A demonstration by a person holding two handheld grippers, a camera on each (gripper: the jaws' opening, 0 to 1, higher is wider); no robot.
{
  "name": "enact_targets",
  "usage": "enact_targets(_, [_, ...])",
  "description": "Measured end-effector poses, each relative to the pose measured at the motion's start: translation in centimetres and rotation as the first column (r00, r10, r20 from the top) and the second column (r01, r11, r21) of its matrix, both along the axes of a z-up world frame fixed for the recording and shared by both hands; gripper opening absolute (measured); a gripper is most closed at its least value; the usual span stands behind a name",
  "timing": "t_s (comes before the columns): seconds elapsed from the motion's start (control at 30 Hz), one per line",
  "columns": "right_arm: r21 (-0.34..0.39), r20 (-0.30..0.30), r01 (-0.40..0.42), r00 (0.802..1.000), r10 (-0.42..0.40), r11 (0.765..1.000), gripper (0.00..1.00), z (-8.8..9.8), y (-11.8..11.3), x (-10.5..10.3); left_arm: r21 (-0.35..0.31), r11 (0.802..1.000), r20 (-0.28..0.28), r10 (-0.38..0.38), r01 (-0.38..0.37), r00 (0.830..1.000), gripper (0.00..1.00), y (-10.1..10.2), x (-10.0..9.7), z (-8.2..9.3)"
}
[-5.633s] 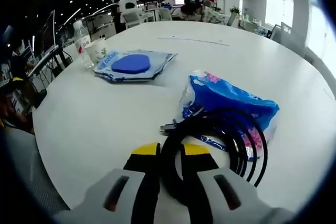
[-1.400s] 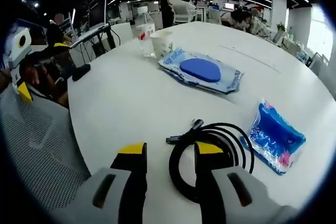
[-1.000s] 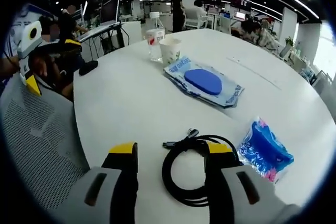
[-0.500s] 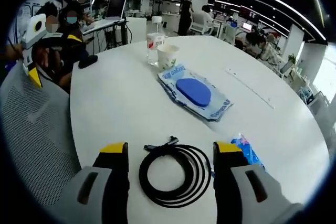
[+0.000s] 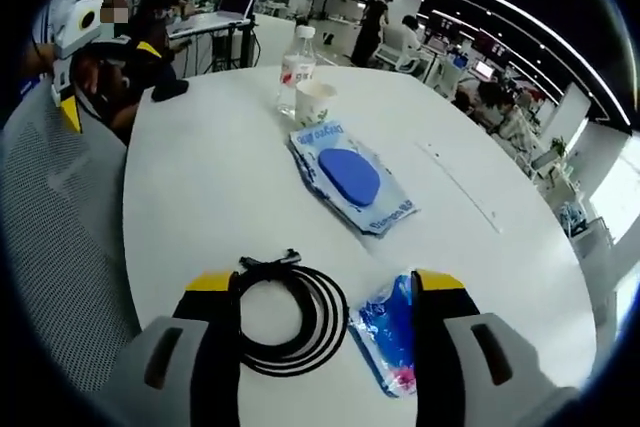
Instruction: Arrange the tabletop items into an orderly group along one side of the table until the central work area is clear of visible clutter.
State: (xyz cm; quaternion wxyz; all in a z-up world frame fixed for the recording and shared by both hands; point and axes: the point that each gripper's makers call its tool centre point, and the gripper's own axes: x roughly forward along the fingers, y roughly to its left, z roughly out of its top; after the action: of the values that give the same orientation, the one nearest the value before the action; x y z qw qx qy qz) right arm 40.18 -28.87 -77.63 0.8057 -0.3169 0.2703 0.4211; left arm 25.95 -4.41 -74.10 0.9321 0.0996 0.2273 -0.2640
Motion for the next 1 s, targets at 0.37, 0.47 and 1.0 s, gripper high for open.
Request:
enact_targets(0.37, [-0.064, 0.045, -0.013, 0.999, 0.016, 0.998, 0.70, 1.2, -2.6, 2.5, -0.008, 1.000, 0.002, -0.001, 0.001, 1.000, 0.97, -0.1, 0.0, 0.0])
enact_targets(0.47, [-0.073, 0.065, -0.022, 0.998, 0.027, 0.997, 0.70, 1.7, -3.3, 3.3, -0.010, 1.000, 0.003, 0.000, 0.000, 1.000, 0.97, -0.1, 0.0, 0.1])
enact_targets(1.0, [-0.166, 0.084, -0.044, 0.995, 0.059, 0.985, 0.58, 0.8, -6.6, 6.0, -0.002, 1.000, -0.002, 0.005, -0.005, 1.000, 0.97, 0.1, 0.0, 0.0])
